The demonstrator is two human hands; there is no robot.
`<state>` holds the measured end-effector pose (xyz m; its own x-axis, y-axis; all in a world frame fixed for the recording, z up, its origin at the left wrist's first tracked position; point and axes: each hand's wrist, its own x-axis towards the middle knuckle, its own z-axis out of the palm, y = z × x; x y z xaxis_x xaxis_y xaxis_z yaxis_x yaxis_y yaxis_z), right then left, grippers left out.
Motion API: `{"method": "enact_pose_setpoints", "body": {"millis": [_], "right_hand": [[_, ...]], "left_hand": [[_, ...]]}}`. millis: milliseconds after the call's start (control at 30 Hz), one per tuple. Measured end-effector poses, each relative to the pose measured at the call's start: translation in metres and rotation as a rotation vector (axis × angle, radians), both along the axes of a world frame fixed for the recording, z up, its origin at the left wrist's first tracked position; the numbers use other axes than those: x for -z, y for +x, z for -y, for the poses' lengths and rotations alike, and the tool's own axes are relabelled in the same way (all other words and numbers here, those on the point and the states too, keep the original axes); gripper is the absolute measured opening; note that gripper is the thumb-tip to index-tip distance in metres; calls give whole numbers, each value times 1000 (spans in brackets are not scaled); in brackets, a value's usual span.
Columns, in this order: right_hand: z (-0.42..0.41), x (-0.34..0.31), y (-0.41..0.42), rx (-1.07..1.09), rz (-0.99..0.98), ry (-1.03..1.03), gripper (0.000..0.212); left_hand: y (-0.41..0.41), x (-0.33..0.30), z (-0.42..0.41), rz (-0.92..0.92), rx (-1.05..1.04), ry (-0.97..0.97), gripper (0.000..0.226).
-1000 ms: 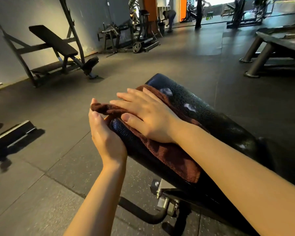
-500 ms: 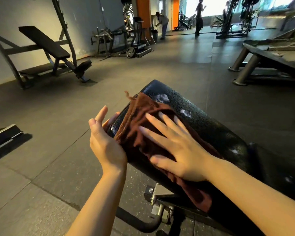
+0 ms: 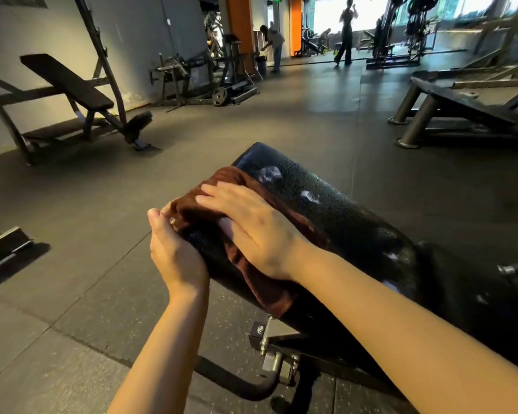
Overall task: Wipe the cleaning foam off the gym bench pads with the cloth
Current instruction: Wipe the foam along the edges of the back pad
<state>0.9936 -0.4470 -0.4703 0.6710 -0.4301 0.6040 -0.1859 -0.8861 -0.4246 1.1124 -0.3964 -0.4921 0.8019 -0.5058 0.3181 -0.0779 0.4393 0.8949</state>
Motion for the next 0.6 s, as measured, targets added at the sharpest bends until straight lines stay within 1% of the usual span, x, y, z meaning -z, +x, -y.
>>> {"method": "enact_pose_setpoints", "body": {"millis": [67, 133, 167, 267, 300, 333, 433, 500, 600], "right_hand": [[-7, 19, -31, 20, -25, 47, 49], [-14, 43, -66, 59, -62, 83, 51], [-17, 55, -85, 88, -86, 87, 51], [-25, 86, -138, 157, -174, 66, 54], [-27, 95, -153, 175, -206, 76, 55], [-28, 101, -166, 191, -235, 87, 55], [-26, 109, -184, 240, -289, 83, 58], [-21, 103, -173, 243, -283, 82, 61], [-6, 77, -128, 192, -258, 57, 54]], "left_hand": [[-2, -5, -2, -68, 20, 21, 48], [-6, -5, -5, -38, -5, 46, 44], [-9, -5, -8, 27, -34, 56, 42], [-20, -4, -16, 328, -101, 89, 27], [-22, -3, -18, 395, -115, 100, 23], [-24, -2, -19, 413, -121, 107, 22], [-28, 3, -14, 355, -162, 84, 23], [-34, 5, -9, 349, -233, 20, 20], [-37, 8, -1, 330, -256, -68, 22]]}}
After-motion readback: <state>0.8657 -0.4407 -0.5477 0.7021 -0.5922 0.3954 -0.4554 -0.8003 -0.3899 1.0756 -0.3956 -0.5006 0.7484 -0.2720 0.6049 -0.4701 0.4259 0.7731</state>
